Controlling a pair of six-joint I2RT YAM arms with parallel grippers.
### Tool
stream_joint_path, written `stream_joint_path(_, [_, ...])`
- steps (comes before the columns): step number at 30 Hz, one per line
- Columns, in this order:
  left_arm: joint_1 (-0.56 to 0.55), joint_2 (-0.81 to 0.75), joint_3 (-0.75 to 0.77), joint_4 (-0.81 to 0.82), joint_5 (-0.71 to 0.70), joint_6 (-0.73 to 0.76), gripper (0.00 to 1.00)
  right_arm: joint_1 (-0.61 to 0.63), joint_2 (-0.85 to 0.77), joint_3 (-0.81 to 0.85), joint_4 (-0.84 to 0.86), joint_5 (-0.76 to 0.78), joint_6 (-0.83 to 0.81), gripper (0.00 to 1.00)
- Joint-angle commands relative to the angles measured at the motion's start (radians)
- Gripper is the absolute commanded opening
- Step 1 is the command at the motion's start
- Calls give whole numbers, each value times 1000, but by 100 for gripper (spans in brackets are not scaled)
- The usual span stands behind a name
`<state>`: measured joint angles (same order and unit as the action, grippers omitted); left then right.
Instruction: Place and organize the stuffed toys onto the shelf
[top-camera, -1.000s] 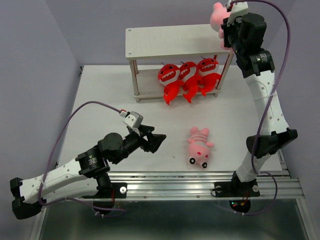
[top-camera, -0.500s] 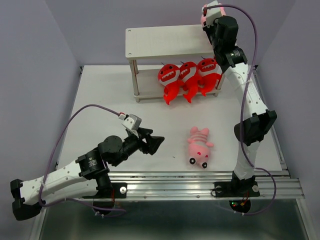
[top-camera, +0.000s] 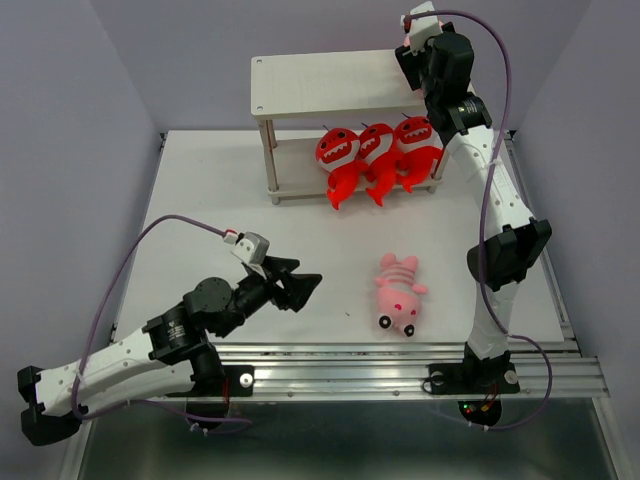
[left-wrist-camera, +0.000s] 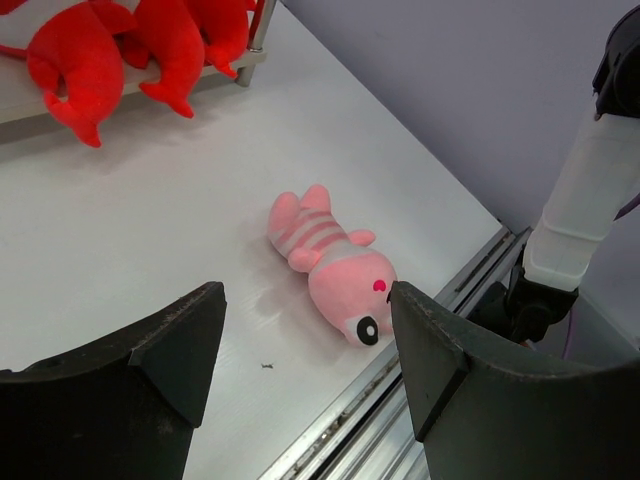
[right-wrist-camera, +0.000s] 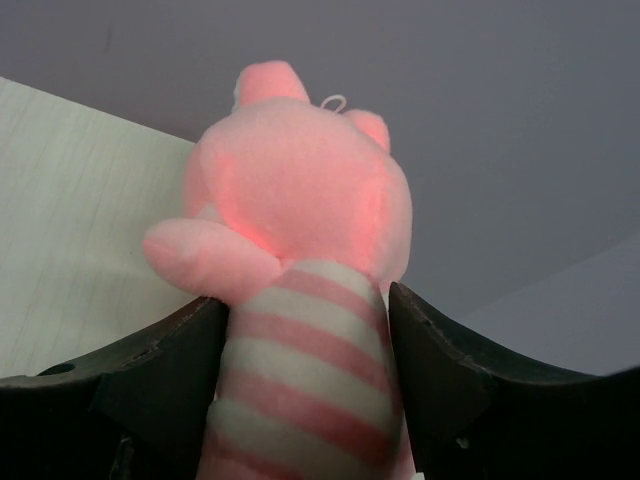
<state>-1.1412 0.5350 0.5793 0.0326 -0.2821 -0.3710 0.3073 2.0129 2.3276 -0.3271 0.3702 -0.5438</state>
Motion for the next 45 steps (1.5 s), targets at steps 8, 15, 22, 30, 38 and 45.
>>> stream_joint_path(8, [5,-58,-30,49,-14,-22,77,3,-26,24,82,-11,31,82])
stream_joint_path(15, [5,-67,-32,53,-11,-29,77,12,-52,27,65,-34,57,89])
stream_joint_path(22, [5,-66,-35,66,-3,-37,77,12,-89,21,40,-71,76,100])
stream_joint_path(30, [5,-67,-32,63,8,-45,77,12,-109,22,8,-122,107,100])
stream_joint_path(38, [5,-58,-32,72,14,-54,77,12,-198,35,-85,-256,153,100])
stream_joint_path(45, [5,98,-42,119,73,-118,82,12,-529,-337,-182,-624,61,100])
